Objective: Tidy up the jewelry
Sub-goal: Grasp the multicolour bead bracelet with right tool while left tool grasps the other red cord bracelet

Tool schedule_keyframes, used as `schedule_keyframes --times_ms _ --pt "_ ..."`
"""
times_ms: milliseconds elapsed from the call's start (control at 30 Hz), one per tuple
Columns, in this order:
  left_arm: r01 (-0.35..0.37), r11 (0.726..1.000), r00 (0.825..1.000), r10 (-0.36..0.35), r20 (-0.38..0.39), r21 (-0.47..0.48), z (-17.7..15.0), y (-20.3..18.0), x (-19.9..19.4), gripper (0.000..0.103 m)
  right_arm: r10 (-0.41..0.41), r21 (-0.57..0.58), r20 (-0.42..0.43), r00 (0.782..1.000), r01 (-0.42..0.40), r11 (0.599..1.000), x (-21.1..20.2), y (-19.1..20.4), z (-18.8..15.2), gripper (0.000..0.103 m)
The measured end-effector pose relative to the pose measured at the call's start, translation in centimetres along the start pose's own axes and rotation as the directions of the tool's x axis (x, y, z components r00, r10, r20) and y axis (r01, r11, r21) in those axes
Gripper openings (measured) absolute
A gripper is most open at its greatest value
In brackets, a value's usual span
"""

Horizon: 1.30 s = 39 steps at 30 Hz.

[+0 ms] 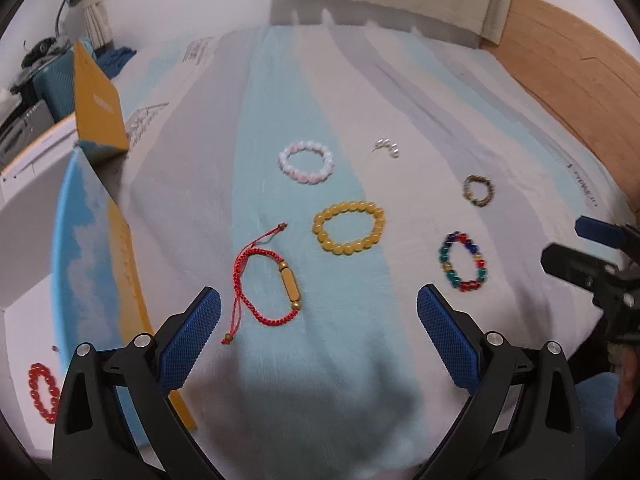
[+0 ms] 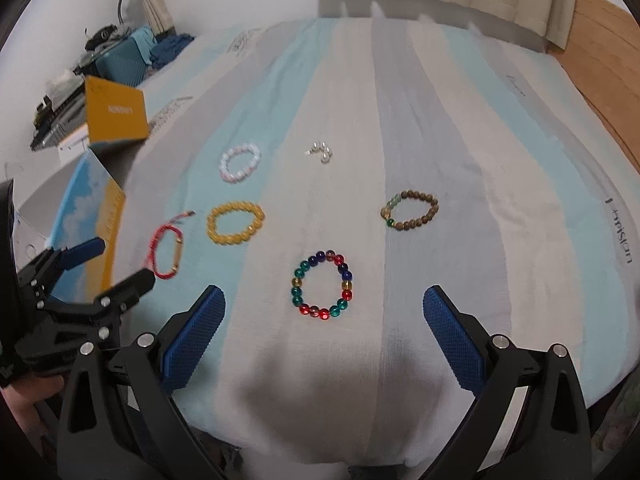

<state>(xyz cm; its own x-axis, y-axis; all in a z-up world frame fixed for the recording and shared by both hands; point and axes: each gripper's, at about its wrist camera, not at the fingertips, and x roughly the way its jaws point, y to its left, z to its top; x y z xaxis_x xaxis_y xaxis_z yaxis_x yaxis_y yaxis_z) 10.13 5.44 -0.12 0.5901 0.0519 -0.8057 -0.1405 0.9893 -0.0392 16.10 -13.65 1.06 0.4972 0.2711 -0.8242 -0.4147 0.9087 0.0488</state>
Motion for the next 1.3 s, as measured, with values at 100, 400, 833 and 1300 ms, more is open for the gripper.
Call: schedule_keyframes --times_ms 100,400,833,1300 --pt "-0.003 1.0 1.0 0.003 0.002 -0.004 0.0 0.2 1.7 0.097 -0.009 -0.005 -0.02 1.0 0.009 1.0 2.5 -0.1 -0.5 0.095" --pt "-0.001 0.999 1.0 0.002 0.015 -0.039 -0.1 1.7 4.5 0.097 -0.04 -0.005 -0.052 0.998 0.04 0.999 7.5 -0.6 -0.9 0.095" --pt "-0.061 0.997 0.992 0.057 -0.113 -0.037 -0.5 2.7 8.3 0.072 -0.022 -0.017 -0.101 0.995 0.021 1.0 11.2 -0.3 -1.2 0.074" --pt "0.007 1.0 0.989 -0.01 -0.147 -0.023 -0.7 3.1 7.7 0.008 0.015 0.03 -0.11 0.994 -0.012 0.999 11.1 -1.3 -0.5 0.018"
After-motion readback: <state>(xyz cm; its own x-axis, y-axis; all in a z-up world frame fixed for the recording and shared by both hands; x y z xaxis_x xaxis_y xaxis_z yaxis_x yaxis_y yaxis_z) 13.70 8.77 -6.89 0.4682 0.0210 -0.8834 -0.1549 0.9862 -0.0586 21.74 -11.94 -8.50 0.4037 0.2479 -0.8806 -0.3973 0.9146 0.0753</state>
